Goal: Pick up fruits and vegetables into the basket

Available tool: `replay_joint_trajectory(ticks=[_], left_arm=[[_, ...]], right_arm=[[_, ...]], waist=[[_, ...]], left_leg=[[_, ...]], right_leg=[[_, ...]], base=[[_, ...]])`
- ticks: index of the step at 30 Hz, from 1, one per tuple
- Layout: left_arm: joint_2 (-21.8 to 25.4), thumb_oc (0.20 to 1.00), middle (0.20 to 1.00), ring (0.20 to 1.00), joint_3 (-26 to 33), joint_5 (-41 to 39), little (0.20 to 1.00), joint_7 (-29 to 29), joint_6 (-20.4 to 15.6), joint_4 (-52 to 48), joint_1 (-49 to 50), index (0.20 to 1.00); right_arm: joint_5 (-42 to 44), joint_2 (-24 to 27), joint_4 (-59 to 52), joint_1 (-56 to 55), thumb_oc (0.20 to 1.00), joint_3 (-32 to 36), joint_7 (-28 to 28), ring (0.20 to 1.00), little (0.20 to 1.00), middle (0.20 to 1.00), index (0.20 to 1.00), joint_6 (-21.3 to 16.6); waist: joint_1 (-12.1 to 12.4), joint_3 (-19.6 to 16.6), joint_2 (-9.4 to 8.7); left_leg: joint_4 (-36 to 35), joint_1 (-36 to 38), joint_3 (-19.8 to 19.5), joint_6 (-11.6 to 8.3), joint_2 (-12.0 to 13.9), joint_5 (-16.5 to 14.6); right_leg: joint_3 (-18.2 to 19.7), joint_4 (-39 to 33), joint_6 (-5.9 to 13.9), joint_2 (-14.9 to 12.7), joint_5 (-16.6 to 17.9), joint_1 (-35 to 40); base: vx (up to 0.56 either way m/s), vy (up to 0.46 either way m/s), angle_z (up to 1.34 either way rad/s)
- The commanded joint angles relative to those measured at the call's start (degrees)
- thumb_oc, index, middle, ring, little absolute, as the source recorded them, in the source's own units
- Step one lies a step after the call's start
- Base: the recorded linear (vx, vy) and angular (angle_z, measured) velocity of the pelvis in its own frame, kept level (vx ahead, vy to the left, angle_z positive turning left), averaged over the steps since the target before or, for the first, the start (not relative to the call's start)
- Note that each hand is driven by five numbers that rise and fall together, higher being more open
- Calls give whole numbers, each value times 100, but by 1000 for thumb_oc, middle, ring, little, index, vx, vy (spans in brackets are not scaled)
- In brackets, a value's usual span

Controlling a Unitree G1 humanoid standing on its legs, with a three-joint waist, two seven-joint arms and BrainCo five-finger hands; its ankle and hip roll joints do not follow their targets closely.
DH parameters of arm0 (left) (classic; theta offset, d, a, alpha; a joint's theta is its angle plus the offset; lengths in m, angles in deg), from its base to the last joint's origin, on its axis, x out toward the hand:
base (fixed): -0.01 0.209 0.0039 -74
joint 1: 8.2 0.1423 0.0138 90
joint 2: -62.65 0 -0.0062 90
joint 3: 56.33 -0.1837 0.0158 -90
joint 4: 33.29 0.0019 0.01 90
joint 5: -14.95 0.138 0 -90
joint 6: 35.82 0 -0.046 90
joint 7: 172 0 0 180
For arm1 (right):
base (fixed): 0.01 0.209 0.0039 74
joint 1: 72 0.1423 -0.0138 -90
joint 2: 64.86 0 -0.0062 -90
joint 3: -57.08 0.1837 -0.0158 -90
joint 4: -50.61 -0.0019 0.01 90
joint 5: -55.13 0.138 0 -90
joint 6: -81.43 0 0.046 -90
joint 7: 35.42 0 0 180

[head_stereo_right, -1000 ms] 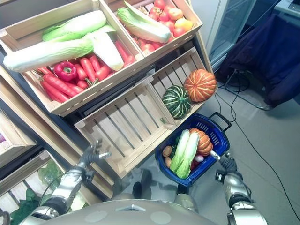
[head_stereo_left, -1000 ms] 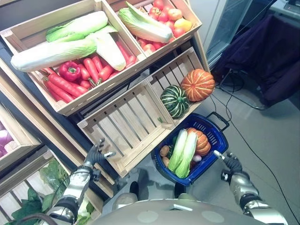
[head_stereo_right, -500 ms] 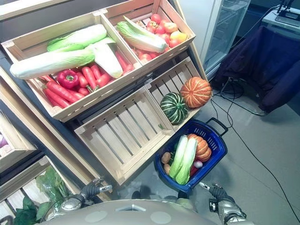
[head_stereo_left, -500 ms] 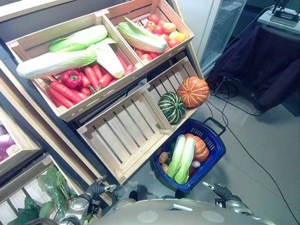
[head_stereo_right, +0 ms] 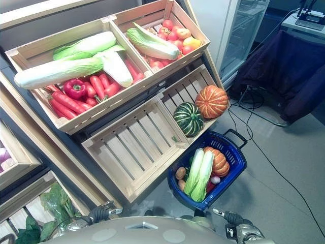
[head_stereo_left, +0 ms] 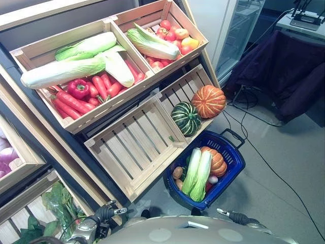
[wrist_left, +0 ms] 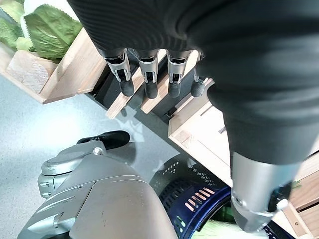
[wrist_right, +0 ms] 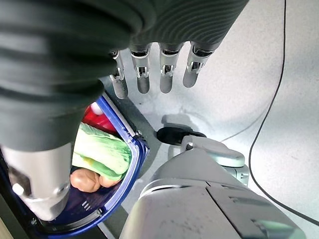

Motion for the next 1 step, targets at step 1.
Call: replay_joint_trajectory(ticks=[1], left_arm=[[-17,1000,1000,1000,148,146,1000,97,-2,340,-437,1000]], right_arm=[[-68,-10,212,388,1000,-152,-71,1000,1000,1000,1000,-4]], waist=[[-61,201,-113]], left_leg=[[91,42,13,135,-49,-350]], right_leg=[[-17,316,119,-144,-279,250]], base=[[0,0,0]])
